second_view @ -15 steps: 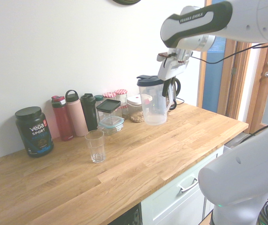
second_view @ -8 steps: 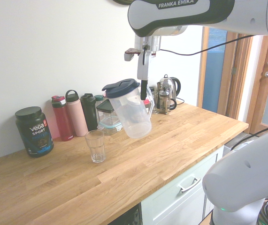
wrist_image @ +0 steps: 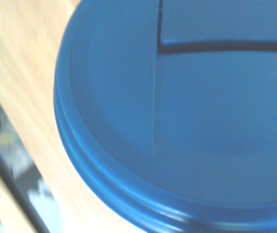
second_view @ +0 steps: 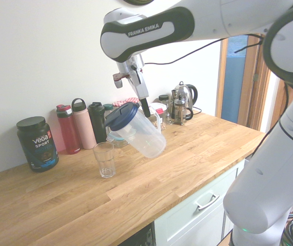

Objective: Pour me some water

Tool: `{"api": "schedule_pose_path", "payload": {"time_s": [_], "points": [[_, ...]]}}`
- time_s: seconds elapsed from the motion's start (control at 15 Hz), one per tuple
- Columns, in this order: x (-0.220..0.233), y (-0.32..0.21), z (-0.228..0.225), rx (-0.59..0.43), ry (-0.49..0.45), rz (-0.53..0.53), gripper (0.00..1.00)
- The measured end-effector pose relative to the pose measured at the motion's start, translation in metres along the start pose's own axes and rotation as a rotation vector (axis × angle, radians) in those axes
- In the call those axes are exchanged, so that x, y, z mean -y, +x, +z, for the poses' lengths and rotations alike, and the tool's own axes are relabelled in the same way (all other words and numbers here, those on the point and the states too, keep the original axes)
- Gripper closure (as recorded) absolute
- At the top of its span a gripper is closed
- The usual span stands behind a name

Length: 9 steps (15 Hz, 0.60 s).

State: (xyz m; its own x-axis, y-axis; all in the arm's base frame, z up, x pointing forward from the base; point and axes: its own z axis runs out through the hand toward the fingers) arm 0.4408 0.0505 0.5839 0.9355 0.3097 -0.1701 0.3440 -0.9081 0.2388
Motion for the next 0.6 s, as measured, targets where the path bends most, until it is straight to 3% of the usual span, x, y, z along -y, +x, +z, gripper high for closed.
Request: {"api": "schedule_pose_path", "payload": {"time_s": [0.27, 0.6], "points": [[0.017, 0.015, 0.005, 0.064, -0.179, -0.131, 1.00], [0.046, 0.044, 0.015, 0.086, -0.270, -0.178, 1.00]]}}
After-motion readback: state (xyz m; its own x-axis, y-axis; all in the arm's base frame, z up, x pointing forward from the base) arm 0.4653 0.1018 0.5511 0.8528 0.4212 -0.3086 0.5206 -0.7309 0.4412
